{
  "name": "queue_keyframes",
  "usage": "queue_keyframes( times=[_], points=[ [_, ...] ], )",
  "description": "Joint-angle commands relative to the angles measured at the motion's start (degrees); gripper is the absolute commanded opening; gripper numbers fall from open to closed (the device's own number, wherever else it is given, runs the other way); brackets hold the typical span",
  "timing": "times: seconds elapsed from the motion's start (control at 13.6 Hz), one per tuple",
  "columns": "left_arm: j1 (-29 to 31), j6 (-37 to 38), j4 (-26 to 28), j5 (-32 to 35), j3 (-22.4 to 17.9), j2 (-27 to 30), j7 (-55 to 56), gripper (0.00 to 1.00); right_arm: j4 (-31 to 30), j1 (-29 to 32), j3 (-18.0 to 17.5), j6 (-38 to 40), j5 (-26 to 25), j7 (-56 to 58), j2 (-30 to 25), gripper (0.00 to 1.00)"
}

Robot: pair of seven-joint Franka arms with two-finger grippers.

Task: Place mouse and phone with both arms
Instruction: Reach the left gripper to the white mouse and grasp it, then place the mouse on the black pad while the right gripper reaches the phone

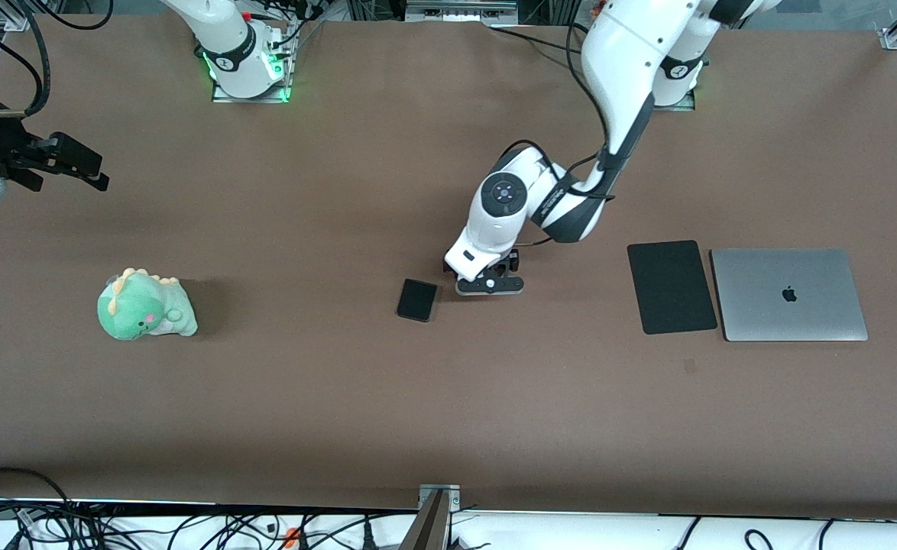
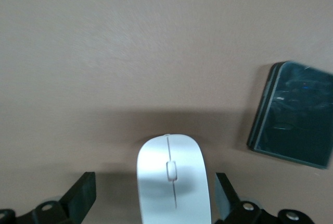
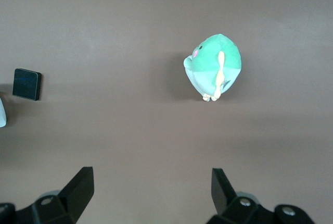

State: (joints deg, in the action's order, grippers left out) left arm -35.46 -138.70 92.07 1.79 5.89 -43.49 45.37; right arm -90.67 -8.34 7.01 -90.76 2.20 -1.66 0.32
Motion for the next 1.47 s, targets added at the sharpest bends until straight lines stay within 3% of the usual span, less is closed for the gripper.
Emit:
queue_keyframes(
  times=[0.0,0.51,0.59,0.66,0.73,0.88,1.1,1.39],
  points=[
    [-2.7,1.0,-3.0,2.0,-1.0,-1.6,4.2,1.0,1.0,0.5,-0.4,0.3,-0.3,0.6,0.3,1.0],
    [-4.4,1.0,-2.8,3.0,-1.1,-3.4,4.4,1.0,1.1,0.6,-0.4,0.3,-0.2,0.6,0.3,1.0],
    [-4.4,1.1,-2.8,3.0,-1.1,-3.3,4.5,0.66,1.1,0.5,-0.4,0.3,-0.2,0.6,0.3,1.0],
    [-4.2,1.2,-2.7,3.0,-1.1,-3.0,4.5,0.4,1.1,0.4,-0.4,0.3,-0.2,0.6,0.3,1.0],
    [-3.7,1.6,-2.7,3.0,-1.1,-2.7,4.5,0.33,1.1,0.3,-0.4,0.2,-0.2,0.5,0.3,1.0],
    [-2.8,2.3,-2.7,3.0,-1.2,-1.2,4.3,0.32,1.1,0.3,-0.4,0.3,-0.3,0.5,0.3,1.0],
    [1.3,11.1,-3.0,3.0,-1.1,4.7,2.8,0.33,0.8,0.8,-0.4,0.3,-0.2,0.6,0.4,1.0],
    [12.4,26.7,-2.7,3.0,-1.1,10.8,-13.1,0.34,1.0,0.3,-0.4,-0.8,0.2,-0.1,0.8,1.0]
  ],
)
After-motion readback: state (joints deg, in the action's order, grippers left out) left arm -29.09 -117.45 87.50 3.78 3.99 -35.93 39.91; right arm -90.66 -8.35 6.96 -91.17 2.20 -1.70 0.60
